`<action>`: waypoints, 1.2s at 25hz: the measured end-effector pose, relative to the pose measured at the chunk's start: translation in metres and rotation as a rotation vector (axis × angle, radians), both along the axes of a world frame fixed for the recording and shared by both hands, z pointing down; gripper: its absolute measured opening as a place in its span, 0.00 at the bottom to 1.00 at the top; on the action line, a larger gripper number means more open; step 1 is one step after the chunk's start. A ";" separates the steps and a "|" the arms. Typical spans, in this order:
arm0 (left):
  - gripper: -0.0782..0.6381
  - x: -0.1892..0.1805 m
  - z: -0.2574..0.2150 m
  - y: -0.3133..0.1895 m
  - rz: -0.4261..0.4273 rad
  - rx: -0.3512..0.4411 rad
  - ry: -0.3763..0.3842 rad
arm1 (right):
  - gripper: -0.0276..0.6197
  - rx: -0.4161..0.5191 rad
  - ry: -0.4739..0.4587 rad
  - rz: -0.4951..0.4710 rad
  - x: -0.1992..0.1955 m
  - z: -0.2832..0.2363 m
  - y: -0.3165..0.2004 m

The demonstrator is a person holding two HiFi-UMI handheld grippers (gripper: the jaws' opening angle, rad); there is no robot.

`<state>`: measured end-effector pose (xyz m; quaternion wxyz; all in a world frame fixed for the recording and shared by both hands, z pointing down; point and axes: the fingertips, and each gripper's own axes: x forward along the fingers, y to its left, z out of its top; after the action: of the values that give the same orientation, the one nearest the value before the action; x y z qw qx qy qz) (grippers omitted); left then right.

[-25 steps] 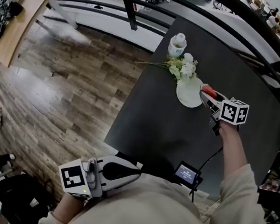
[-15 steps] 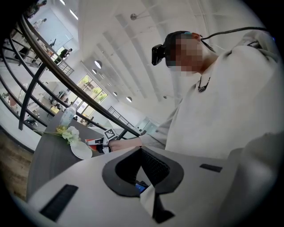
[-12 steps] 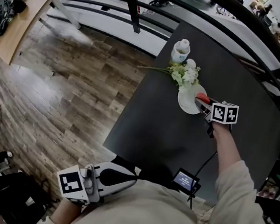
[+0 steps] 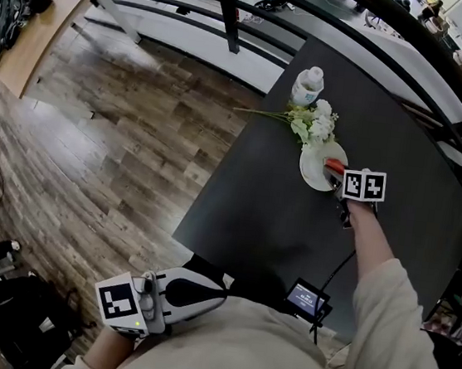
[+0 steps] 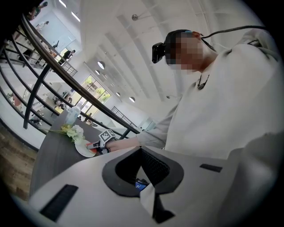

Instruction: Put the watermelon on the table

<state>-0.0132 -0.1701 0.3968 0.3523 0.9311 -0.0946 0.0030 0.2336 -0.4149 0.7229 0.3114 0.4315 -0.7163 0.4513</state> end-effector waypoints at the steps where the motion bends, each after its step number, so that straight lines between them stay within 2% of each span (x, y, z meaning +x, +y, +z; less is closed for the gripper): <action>1: 0.12 0.000 -0.001 0.000 0.001 -0.009 -0.001 | 0.35 0.001 0.002 0.001 0.000 0.000 0.000; 15: 0.12 -0.001 0.000 0.001 0.001 -0.001 0.004 | 0.35 -0.001 0.020 0.017 0.001 0.000 -0.006; 26: 0.12 -0.004 0.001 0.000 0.001 0.004 0.008 | 0.36 0.007 0.037 -0.013 -0.005 -0.001 -0.006; 30: 0.12 -0.003 0.000 0.000 0.004 0.008 0.011 | 0.38 0.000 0.025 -0.012 -0.005 -0.001 -0.005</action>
<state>-0.0164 -0.1699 0.3966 0.3489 0.9327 -0.0906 -0.0017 0.2284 -0.4200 0.7220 0.3229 0.4329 -0.7149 0.4441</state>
